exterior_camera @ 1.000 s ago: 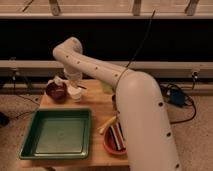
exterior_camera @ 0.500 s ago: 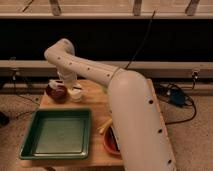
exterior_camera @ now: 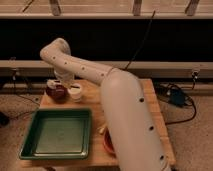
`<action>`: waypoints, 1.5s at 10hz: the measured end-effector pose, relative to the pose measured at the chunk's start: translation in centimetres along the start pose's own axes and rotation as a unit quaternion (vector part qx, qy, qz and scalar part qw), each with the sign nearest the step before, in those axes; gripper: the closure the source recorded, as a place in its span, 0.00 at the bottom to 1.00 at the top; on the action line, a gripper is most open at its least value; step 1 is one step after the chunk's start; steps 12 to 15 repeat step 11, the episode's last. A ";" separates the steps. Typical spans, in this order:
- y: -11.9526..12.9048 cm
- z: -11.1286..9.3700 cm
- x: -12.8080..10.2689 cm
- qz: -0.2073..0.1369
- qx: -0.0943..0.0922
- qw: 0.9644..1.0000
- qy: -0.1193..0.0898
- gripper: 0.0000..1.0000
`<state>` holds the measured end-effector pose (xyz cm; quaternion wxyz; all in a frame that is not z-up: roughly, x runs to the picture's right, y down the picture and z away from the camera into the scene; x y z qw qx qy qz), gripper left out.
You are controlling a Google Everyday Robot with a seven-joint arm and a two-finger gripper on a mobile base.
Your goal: Place brush in purple bowl
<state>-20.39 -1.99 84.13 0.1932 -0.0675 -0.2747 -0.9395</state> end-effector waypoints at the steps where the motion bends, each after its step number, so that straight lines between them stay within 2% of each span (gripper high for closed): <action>1: 0.3 0.1 0.4 0.000 -0.004 1.000 -0.001 0.26; 3: 0.7 0.2 0.7 -0.001 -0.006 1.000 -0.003 0.20; 6: 0.9 0.3 0.7 0.000 -0.007 1.000 -0.005 0.20; 9: 1.3 -0.2 0.6 0.013 -0.006 1.000 0.019 0.20; 10: 1.5 -0.6 0.5 0.022 -0.004 0.999 0.037 0.20; 15: 2.0 -0.8 0.0 0.028 -0.007 0.999 0.042 0.20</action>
